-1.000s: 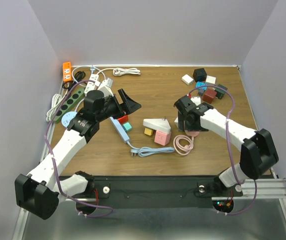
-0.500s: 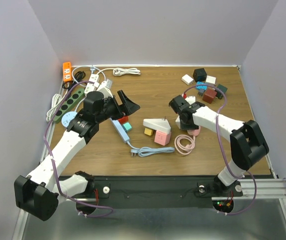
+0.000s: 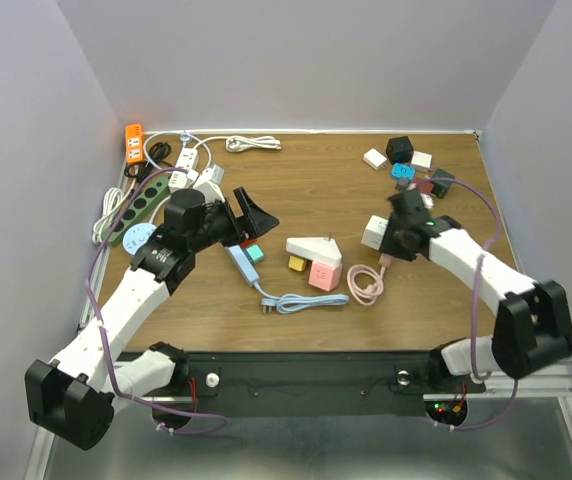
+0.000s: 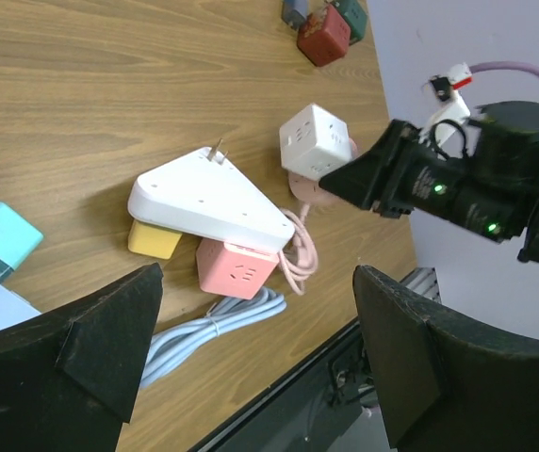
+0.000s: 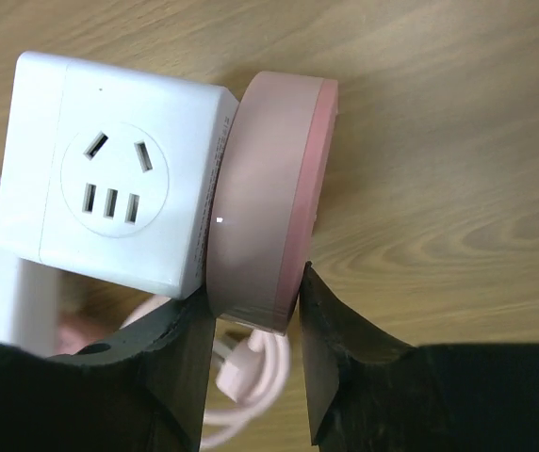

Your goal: Pull the plug off the socket

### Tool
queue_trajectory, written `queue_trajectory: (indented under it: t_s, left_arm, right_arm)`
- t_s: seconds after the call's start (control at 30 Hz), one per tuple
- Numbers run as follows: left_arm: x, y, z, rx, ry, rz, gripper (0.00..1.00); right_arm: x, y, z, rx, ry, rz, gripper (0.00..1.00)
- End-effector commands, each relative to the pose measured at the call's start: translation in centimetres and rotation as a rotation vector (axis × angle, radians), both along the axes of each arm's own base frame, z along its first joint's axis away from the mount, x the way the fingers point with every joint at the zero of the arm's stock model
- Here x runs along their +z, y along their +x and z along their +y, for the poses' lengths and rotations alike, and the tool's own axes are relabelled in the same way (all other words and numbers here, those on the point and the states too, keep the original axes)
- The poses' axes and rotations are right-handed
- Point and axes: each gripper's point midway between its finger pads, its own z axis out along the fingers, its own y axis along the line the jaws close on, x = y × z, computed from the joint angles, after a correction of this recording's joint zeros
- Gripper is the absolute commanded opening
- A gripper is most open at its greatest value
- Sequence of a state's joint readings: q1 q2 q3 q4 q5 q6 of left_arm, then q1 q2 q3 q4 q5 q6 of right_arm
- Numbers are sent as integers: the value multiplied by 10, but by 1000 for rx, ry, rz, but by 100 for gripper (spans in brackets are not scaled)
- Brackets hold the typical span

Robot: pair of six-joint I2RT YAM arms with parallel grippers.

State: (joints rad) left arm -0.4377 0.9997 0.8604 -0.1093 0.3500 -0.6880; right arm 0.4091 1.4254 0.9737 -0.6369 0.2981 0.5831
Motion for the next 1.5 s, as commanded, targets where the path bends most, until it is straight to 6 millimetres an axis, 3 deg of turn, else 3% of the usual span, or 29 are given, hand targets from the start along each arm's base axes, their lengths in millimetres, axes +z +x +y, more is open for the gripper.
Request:
queue_trajectory:
  t_s: [0.0,0.1,0.17,0.27,0.33,0.37,0.47,0.57,0.7,0.77,0.8,0.83,0.87,0.93,0.97,1.13,1.27,1.4,1.47]
  left_arm:
    - [12,-2,-7,-53,-19,-52,93]
    - [12,-2,-7,-49,-24,-50,93]
    - [11,-2,-7,-47,-25,-50,93]
    - [10,-1,-9,-49,-30,-42,93]
    - [9,0,-10,-52,-32,-41,93]
    - [9,0,-10,-52,-32,-41,93]
    - [6,0,-10,-50,-31,-36,93]
    - [5,-1,-9,-47,-33,-34,92]
    - [6,-2,-8,-42,-34,-38,93]
    - [3,-3,-7,-38,-31,-34,93]
    - [3,-3,-6,-33,-31,-35,93]
    - [2,-3,-5,-30,-29,-33,92]
    - [1,-3,-5,-28,-27,-32,93]
    - [-1,-3,-4,-23,-25,-28,92]
    - [-2,-2,-4,-21,-23,-25,92]
    - [-9,2,-6,-18,-14,-4,93]
    - [-8,6,-7,-21,-9,-6,93]
    - [-7,8,-8,-24,-4,-10,92]
    - [-5,10,-8,-20,3,-15,92]
  right_arm:
    - [55,16,46,56,579,-160,0]
    - [68,19,46,64,703,-201,1]
    - [78,16,57,109,790,-220,0]
    - [75,11,70,134,911,-202,0]
    - [60,3,74,127,963,-179,1]
    - [63,7,75,118,1006,-208,0]
    - [46,5,76,97,1053,-202,0]
    - [25,9,68,49,1037,-180,0]
    - [-4,15,41,-70,997,-151,2]
    - [-19,10,33,-89,945,-104,10]
    - [-18,17,27,-100,903,-112,13]
    - [-22,18,24,-78,855,-106,26]
    - [-31,9,20,-107,822,-43,31]
    - [-27,15,13,-100,762,-46,36]
    - [-31,8,10,-107,731,-7,46]
    - [-34,2,-9,-144,600,51,62]
    - [-48,-18,-25,-188,498,147,74]
    - [-23,-18,-23,-130,496,99,76]
    - [12,-18,-21,-62,491,47,77]
